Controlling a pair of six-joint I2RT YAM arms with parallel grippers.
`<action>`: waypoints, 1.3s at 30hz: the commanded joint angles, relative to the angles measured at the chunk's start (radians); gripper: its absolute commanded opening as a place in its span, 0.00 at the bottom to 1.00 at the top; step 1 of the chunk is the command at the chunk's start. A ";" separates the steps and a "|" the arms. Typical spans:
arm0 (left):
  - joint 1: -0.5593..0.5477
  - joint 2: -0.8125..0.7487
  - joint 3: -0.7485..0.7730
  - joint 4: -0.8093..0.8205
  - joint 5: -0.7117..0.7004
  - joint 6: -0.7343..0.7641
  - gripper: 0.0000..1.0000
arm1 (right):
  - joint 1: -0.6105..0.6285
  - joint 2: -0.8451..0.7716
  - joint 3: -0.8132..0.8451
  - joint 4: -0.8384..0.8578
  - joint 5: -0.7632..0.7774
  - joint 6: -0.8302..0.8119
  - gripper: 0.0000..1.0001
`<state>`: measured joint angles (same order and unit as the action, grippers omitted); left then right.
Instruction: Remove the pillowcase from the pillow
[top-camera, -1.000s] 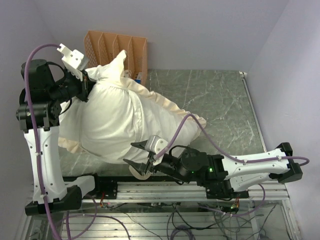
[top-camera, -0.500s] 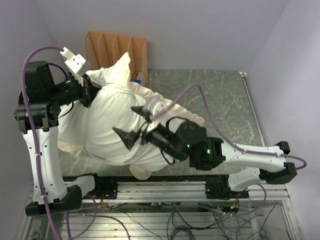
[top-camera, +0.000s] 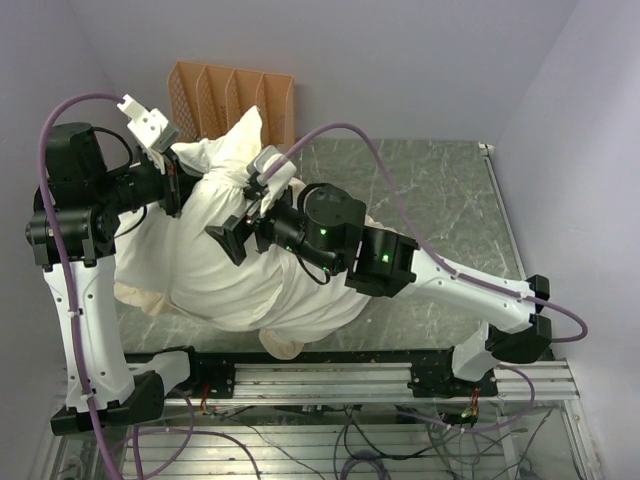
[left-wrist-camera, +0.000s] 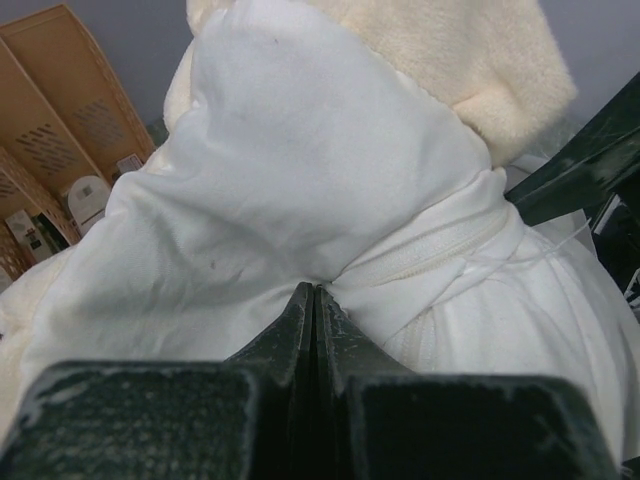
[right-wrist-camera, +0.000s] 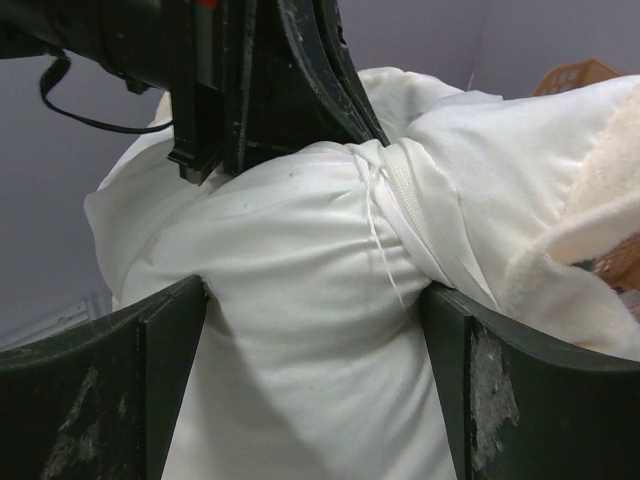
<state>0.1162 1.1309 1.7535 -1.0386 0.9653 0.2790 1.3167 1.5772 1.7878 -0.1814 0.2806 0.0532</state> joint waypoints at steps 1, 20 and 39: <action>-0.010 -0.009 0.046 -0.080 0.118 -0.056 0.07 | -0.013 0.078 0.048 -0.089 -0.009 0.046 0.88; -0.010 -0.086 -0.045 0.254 0.074 -0.267 0.07 | 0.036 -0.106 -0.222 0.275 -0.273 0.068 0.00; -0.010 -0.129 -0.126 0.405 -0.008 -0.329 0.17 | 0.225 0.013 -0.211 0.237 -0.481 0.043 0.00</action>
<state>0.1120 0.9981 1.6287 -0.5785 0.9798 -0.1005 1.5288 1.6165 1.5845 0.0994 -0.1043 0.0860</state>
